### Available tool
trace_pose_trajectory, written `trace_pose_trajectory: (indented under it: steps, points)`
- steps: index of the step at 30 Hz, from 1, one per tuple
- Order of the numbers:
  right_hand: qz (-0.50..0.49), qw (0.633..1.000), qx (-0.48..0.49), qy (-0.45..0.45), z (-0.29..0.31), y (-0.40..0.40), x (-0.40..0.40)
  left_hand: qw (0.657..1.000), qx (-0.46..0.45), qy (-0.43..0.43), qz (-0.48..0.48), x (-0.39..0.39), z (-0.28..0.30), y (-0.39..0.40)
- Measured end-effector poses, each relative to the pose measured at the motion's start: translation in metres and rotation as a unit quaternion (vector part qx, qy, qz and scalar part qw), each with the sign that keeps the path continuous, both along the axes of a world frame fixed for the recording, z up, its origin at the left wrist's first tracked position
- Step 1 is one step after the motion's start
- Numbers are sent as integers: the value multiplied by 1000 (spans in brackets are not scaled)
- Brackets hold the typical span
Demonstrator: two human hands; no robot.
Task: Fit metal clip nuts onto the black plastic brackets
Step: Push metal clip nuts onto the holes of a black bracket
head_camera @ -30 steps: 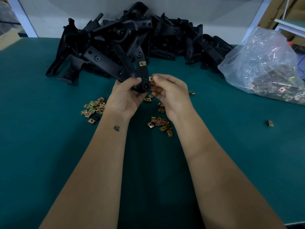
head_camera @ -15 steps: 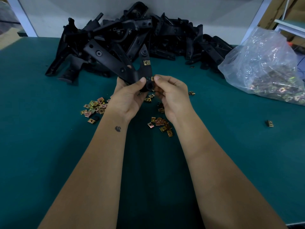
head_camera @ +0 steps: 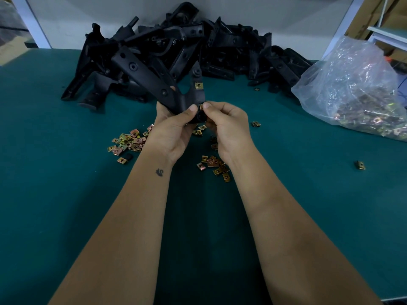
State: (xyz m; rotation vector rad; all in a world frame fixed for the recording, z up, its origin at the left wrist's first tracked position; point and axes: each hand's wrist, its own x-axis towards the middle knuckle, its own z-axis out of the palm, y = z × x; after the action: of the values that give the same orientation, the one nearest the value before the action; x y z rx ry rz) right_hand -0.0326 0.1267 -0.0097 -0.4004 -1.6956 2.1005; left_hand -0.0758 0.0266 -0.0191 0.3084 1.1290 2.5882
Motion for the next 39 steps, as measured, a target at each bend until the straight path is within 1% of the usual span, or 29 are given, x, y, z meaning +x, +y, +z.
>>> trace_pose_trajectory:
  steps: [6, 9, 13, 14, 15, 17, 18, 22, 24, 26, 31, 33, 37, 39]
  points:
    - [-13, 999, 31, -8, 1, -2, 0, 1000, 0, 7, 9, -3, -4, 3]
    - [-16, 999, 31, -9, 2, -4, 1, 1000, 11, 3, 14, -3, -4, 5]
    - [-5, 1000, 10, 22, 7, -10, 1, 997, 49, -47, 26, -5, -3, 4]
    - [-2, 999, 36, 33, 8, -13, 1, 996, 57, -61, 30, -5, -3, 4]
    - [-8, 995, 88, 34, 7, -16, 1, 995, 64, -73, 32, -5, -2, 4]
    - [-44, 974, 219, 26, 4, -21, 1, 993, 70, -94, 35, -4, -2, 4]
    - [-68, 961, 269, 24, 2, -23, 1, 992, 68, -100, 35, -3, -2, 4]
    - [-119, 904, 409, 26, 0, -21, 2, 993, 49, -104, 33, -3, -2, 5]
    - [-135, 888, 439, 32, 0, -18, 4, 995, 30, -95, 32, -2, -1, 7]
    - [-144, 882, 446, 43, 1, -14, 5, 996, 20, -87, 32, 0, 0, 9]
    - [-144, 878, 456, 32, 1, -8, 5, 998, -23, -42, 49, 4, 2, 11]
    - [-151, 880, 450, 33, 2, -6, 5, 995, -52, -47, 67, 5, 4, 11]
    - [-140, 900, 413, 18, 6, -4, 6, 988, -103, -63, 100, 6, 6, 9]
    - [-128, 926, 356, 3, 7, -2, 8, 985, -118, -64, 106, 8, 7, 8]
